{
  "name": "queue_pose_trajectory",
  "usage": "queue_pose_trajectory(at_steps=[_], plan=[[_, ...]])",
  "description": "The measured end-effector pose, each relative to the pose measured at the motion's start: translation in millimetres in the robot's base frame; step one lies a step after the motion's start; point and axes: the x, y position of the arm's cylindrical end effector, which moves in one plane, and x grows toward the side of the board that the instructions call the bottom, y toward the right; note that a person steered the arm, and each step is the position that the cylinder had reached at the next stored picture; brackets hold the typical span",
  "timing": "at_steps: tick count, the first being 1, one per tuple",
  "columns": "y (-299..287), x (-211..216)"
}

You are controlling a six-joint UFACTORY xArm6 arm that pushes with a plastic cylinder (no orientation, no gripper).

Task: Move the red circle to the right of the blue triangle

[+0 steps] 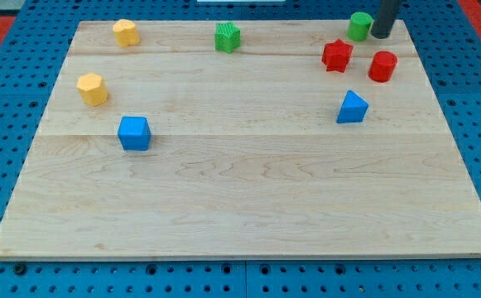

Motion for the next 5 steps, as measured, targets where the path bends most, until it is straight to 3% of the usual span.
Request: queue_pose_trajectory(at_steps=[2,5], plan=[[0,47],[2,168]])
